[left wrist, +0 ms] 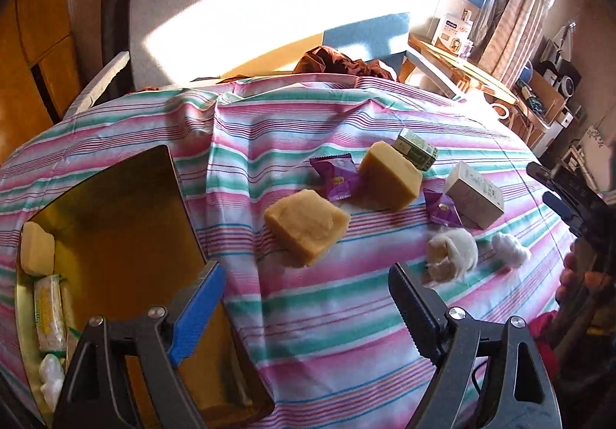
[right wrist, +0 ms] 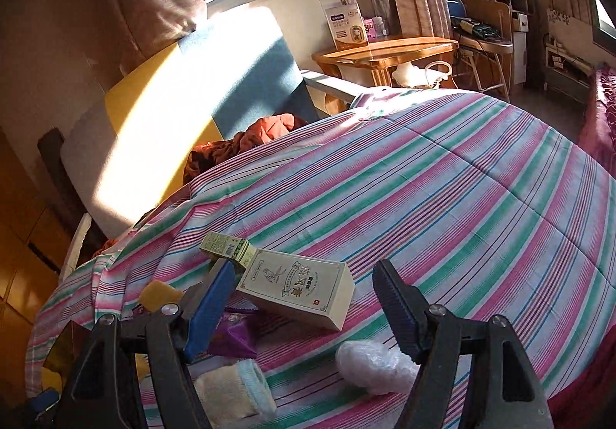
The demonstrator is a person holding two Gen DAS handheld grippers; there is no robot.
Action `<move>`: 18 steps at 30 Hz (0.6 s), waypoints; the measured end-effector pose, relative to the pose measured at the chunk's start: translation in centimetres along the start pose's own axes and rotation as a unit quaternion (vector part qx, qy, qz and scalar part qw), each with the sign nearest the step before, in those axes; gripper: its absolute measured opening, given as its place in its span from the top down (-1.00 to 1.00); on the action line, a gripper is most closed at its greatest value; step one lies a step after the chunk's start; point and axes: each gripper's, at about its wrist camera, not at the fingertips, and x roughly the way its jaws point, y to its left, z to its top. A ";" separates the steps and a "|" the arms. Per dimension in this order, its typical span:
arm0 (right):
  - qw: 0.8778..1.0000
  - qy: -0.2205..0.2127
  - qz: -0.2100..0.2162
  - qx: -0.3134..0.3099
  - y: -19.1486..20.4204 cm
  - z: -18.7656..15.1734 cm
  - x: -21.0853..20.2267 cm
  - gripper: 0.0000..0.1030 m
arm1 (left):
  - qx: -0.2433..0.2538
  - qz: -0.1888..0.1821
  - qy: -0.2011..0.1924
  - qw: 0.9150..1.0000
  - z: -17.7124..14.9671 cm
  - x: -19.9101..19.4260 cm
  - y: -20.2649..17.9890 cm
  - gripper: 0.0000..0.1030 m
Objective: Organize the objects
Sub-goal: 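Move the left gripper toward another yellow sponge on the cloth, then grasp the yellow sponge with the left gripper while the right grasps a purple snack packet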
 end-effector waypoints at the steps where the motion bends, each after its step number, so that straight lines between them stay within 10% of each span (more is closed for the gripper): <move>1: 1.000 0.000 0.004 -0.003 0.2 0.0 0.0 -0.47 | -0.005 -0.002 0.007 1.000 0.6 0.8 -0.3 -0.71; 14: 0.999 -0.010 0.037 0.028 -0.7 0.4 -0.6 -0.47 | -0.057 0.069 0.089 0.992 4.1 10.5 -0.2 -0.79; 18: 0.998 -0.008 0.041 0.038 -1.1 0.5 -0.5 -0.47 | -0.053 0.059 0.091 0.993 3.6 11.8 -0.5 -0.35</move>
